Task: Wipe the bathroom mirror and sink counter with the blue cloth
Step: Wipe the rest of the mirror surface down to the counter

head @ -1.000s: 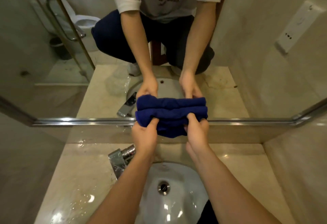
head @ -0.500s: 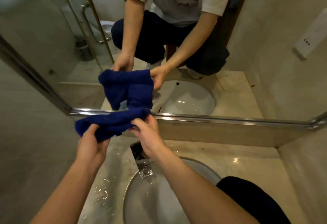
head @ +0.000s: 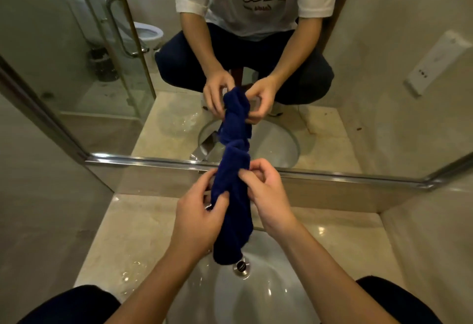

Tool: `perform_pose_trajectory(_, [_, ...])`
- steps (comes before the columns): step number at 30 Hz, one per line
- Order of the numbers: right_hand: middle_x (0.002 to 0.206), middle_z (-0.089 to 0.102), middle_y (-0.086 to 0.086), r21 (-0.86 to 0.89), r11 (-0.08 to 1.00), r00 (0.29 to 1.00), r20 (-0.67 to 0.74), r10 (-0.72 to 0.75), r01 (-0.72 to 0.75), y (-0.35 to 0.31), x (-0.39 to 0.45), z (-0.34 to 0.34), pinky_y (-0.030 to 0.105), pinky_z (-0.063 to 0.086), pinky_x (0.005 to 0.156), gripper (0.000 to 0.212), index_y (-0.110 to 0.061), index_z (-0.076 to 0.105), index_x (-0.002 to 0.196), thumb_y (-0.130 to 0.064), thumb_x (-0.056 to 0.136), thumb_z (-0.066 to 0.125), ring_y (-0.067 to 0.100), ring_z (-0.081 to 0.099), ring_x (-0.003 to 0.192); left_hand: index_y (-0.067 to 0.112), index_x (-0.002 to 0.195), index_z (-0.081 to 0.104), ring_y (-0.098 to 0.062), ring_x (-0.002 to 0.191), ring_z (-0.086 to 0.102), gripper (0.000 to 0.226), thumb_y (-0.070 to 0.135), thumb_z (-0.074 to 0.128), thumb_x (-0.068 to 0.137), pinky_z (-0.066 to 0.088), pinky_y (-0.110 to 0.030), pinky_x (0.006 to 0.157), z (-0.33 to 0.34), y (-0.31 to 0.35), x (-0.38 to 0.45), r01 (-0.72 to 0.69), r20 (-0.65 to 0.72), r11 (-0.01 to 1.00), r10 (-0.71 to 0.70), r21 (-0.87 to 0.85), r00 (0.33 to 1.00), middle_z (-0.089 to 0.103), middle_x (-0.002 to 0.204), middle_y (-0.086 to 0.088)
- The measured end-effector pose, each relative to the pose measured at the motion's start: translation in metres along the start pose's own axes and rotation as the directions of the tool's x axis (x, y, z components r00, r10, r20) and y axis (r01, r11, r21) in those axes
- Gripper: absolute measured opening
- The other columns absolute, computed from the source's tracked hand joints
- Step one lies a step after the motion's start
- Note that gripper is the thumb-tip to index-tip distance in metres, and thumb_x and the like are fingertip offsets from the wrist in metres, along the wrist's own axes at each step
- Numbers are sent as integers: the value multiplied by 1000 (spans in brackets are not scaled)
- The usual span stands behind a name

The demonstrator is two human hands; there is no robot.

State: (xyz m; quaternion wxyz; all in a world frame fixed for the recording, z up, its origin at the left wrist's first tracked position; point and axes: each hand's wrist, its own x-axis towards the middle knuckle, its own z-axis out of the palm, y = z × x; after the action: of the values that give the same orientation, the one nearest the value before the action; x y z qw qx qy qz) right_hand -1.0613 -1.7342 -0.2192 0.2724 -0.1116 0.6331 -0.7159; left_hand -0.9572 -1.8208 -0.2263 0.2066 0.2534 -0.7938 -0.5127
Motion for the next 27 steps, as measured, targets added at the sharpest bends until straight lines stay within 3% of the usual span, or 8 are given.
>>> perform_pose_trajectory(5, [122, 62, -9, -544, 822, 962, 272, -15, 167, 12, -27, 15, 36, 44, 101, 46, -31, 51, 128, -53, 89, 55, 7, 57, 114, 18, 100, 64, -20, 75, 71, 13, 13, 53, 98, 57, -39, 65, 3, -2, -3, 320, -5, 908, -333, -269, 943, 73, 81, -2])
perform_pose_trajectory(10, [162, -3, -14, -759, 556, 895, 442, 57, 339, 8, -39, 0, 29, 14, 118, 80, -31, 10, 155, -55, 90, 50, 5, 2, 146, 5, 93, 61, -15, 56, 68, 15, 12, 49, 98, 53, -25, 44, -5, 16, 5, 576, 276, 312, -646, -756, 712, 69, 63, -7])
perform_pose_trajectory(13, [157, 21, 6, -861, 214, 886, 457, -75, 462, 10, -47, -9, 37, 35, 110, 78, -21, 24, 152, -35, 82, 55, 24, 28, 141, 6, 99, 61, -24, 79, 70, 11, 13, 54, 94, 62, -34, 61, -10, 23, 12, 538, 357, 89, -657, -838, 665, 71, 78, -12])
perform_pose_trajectory(15, [129, 52, 9, -905, 76, 887, 391, -245, 419, 16, -45, -15, 39, 54, 82, 61, -15, 51, 134, -23, 75, 61, 29, 57, 109, 7, 101, 60, -28, 89, 68, 10, 11, 55, 94, 60, -41, 76, -9, 29, 12, 521, 348, 85, -654, -849, 672, 71, 90, -16])
perform_pose_trajectory(17, [103, 59, 5, -940, 59, 886, 295, -358, 336, 17, -38, -24, 31, 49, 64, 44, -16, 64, 113, -15, 70, 72, 26, 60, 84, 10, 101, 59, -29, 94, 67, 8, 12, 57, 94, 55, -43, 85, -1, 30, 9, 555, 285, 220, -675, -802, 680, 68, 98, -15])
perform_pose_trajectory(21, [90, 53, 4, -991, 26, 882, 108, -458, 134, 9, -27, -51, 31, 35, 63, 33, -23, 70, 98, -14, 67, 76, 26, 53, 79, 12, 104, 67, -26, 91, 66, 27, 24, 75, 81, 51, -39, 78, 20, 18, 5, 634, 140, 475, -723, -611, 676, 72, 99, -12])
perform_pose_trajectory(25, [93, 54, 8, -999, -18, 838, -14, -546, -29, -2, -29, -68, 32, 30, 66, 29, -26, 72, 95, -12, 69, 75, 29, 48, 82, 10, 90, 62, -12, 57, 52, 18, 21, 74, 83, 41, -24, 52, 50, 22, 0, 677, 231, 394, -733, -622, 639, 57, 64, 1])
perform_pose_trajectory(27, [103, 51, 9, -990, 46, 835, -138, -532, -134, -12, -35, -87, 33, 38, 65, 30, -29, 72, 101, -12, 76, 70, 29, 49, 87, 7, 100, 62, -12, 67, 60, 23, 20, 73, 85, 48, -24, 58, 76, 33, -5, 699, 348, 262, -720, -665, 601, 59, 74, -4])
